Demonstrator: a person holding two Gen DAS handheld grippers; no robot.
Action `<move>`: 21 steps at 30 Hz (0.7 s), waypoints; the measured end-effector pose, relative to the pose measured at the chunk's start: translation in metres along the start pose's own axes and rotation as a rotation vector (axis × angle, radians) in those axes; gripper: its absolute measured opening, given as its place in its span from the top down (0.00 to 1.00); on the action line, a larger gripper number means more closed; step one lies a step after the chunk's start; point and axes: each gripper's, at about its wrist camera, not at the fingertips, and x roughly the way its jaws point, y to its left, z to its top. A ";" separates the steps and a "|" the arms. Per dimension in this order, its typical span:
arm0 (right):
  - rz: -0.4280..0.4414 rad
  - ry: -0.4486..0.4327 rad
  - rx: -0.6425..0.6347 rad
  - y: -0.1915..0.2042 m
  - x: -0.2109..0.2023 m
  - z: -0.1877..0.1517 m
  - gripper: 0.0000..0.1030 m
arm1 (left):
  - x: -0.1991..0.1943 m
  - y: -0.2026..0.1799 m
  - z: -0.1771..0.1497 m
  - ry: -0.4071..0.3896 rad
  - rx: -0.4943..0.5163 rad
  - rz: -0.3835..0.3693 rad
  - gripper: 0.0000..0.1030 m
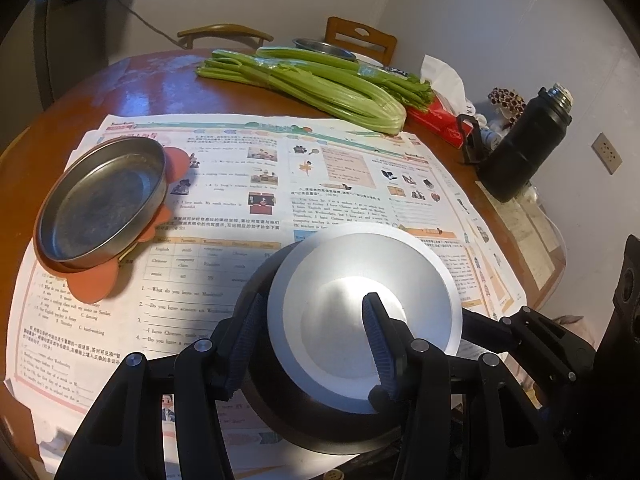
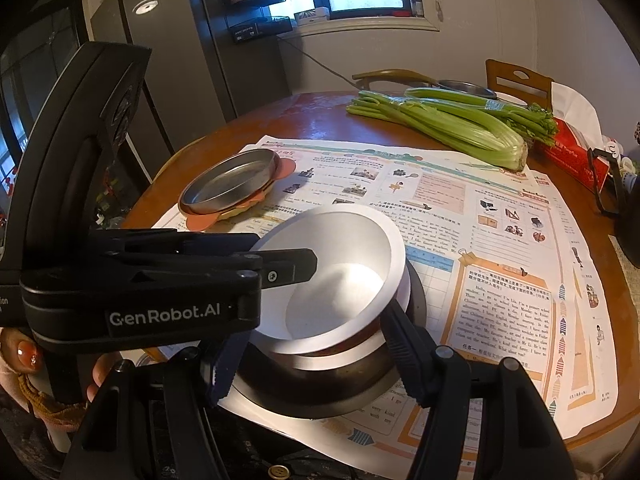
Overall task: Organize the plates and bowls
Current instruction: 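Lower the white bowl with the left tool into the steel bowl, then open the left tool to release the white bowl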
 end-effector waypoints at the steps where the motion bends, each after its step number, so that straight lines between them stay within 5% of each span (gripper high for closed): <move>1: 0.001 0.000 0.004 -0.001 0.000 0.000 0.35 | -0.001 0.001 0.000 -0.002 -0.001 0.001 0.49; 21: -0.001 -0.042 0.041 -0.015 -0.016 0.004 0.35 | -0.020 0.013 -0.001 -0.053 -0.029 0.025 0.47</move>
